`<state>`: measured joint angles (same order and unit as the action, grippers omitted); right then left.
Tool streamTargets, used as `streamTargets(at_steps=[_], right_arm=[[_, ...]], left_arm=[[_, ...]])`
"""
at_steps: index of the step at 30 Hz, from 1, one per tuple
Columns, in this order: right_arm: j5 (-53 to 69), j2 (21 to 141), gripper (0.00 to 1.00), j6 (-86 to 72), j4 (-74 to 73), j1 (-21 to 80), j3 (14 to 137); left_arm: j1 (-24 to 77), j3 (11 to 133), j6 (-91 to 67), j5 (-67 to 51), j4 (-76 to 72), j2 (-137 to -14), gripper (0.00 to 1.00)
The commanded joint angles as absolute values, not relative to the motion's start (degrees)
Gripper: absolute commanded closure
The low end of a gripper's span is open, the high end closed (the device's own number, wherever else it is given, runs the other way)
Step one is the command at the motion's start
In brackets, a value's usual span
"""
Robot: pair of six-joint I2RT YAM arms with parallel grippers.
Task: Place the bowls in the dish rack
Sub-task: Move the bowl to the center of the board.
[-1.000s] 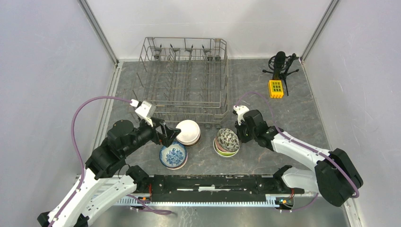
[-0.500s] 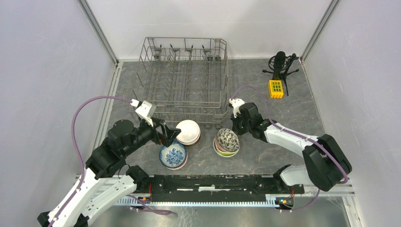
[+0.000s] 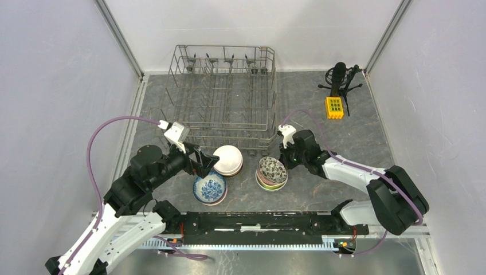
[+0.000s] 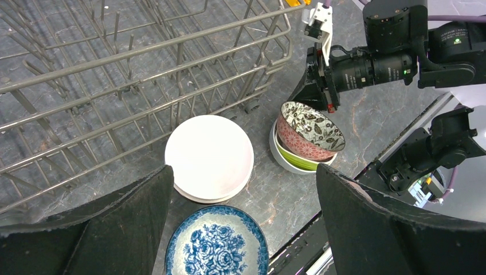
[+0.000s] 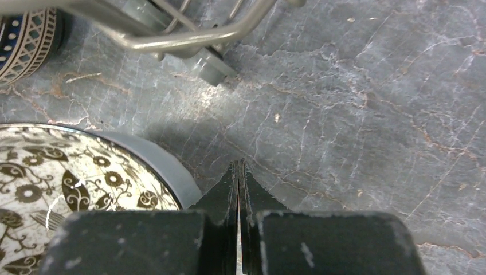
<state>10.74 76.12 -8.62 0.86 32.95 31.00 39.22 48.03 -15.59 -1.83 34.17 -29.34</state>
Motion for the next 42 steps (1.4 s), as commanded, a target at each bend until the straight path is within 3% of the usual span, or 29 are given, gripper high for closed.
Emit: streamTargets(at_steps=[1, 20, 29, 35, 38, 42], right_arm=[[14.58, 72.9, 1.0, -9.41, 4.69, 34.26, 28.58], [16.61, 66.38, 1.0, -14.82, 8.36, 41.96, 22.49], [10.69, 59.92, 1.0, -13.6, 0.33, 44.73, 23.84], [-1.21, 54.98, 0.89, -10.09, -13.97, 44.75, 34.1], [-6.24, 53.81, 0.75, -8.7, -17.2, 44.8, 38.78], [-11.7, 55.02, 0.67, -8.2, -20.72, 44.67, 45.55]], left_arm=[[38.94, 47.99, -16.61, -2.32, 33.06, -29.2, 0.0], [38.99, 47.99, -16.7, -2.46, 33.08, -29.7, 0.0], [38.98, 48.07, -16.79, -2.86, 33.04, -30.41, 0.0], [38.94, 48.08, -16.79, -2.65, 33.11, -30.63, 0.0], [38.94, 48.08, -16.79, -2.56, 33.06, -30.85, 0.0], [38.92, 48.03, -16.92, -2.63, 33.11, -31.11, 0.0]])
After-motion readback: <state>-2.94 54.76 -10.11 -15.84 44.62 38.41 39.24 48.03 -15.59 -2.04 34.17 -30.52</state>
